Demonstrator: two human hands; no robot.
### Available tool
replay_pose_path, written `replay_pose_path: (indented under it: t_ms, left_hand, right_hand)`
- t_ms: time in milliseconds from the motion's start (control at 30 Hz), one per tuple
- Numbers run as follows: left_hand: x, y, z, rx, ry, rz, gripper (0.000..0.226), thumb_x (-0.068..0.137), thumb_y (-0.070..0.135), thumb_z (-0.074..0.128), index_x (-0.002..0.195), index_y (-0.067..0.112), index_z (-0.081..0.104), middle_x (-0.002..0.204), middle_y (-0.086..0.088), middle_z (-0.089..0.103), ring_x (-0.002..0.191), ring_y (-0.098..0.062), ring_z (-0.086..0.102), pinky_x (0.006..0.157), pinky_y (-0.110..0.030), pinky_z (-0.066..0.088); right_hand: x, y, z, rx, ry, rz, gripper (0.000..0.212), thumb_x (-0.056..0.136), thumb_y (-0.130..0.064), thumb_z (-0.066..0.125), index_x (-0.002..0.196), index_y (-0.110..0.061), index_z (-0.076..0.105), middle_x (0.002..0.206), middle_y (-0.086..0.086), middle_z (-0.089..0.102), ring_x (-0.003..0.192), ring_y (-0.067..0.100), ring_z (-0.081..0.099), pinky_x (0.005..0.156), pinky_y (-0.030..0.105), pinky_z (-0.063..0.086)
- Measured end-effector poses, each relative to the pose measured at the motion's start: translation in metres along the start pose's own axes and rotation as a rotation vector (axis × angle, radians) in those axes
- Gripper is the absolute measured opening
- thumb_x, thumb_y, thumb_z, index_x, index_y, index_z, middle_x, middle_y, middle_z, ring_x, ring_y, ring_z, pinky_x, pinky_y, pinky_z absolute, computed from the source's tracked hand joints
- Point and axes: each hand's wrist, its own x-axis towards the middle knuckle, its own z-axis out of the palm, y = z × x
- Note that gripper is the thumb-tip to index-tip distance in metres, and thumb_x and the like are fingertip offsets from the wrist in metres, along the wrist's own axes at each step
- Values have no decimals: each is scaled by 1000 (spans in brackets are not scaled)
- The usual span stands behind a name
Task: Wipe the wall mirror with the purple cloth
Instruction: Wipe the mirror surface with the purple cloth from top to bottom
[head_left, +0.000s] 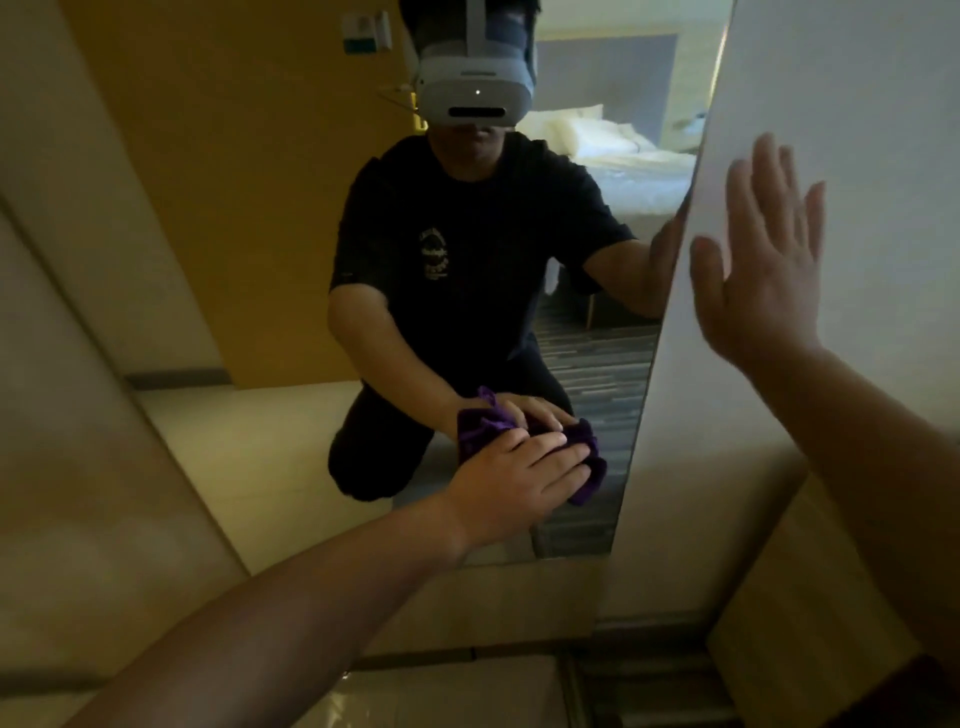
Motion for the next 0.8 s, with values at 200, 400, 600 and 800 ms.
replay_pose_path:
  t_ms: [200, 400, 600, 800]
  left_hand:
    - [-118, -11, -15, -69, -8, -109, 43, 95, 13, 52, 139, 15, 49, 144, -7, 53, 126, -27, 54, 93, -40, 48]
    - [-203, -46, -41, -53, 94, -290, 34, 105, 7, 40, 134, 15, 54, 141, -6, 57, 125, -29, 55, 91, -43, 47]
    - [-224, -117, -54, 103, 260, -330, 32, 105, 9, 48, 135, 17, 57, 142, -4, 57, 128, -27, 55, 96, -43, 44]
    - [-214, -169, -32, 252, 434, -181, 38, 101, 11, 59, 138, 19, 57, 143, -3, 55, 131, -24, 54, 104, -42, 45]
  right_hand:
    - [-111, -91, 53, 14, -153, -331, 56, 103, -34, 37, 152, -10, 29, 161, 16, 18, 152, 34, 12, 122, 57, 5]
    - [-133, -163, 93, 44, -199, -470, 54, 98, -32, 42, 145, -6, 40, 158, 15, 24, 153, 26, -1, 118, 65, 12]
    - [-137, -187, 136, -131, -176, -491, 61, 98, -31, 44, 153, -9, 29, 163, 15, 17, 152, 36, 10, 118, 65, 6]
    - [-140, -183, 151, -120, -53, -496, 62, 101, -34, 40, 157, -14, 22, 166, 8, 7, 153, 30, 4, 121, 58, -1]
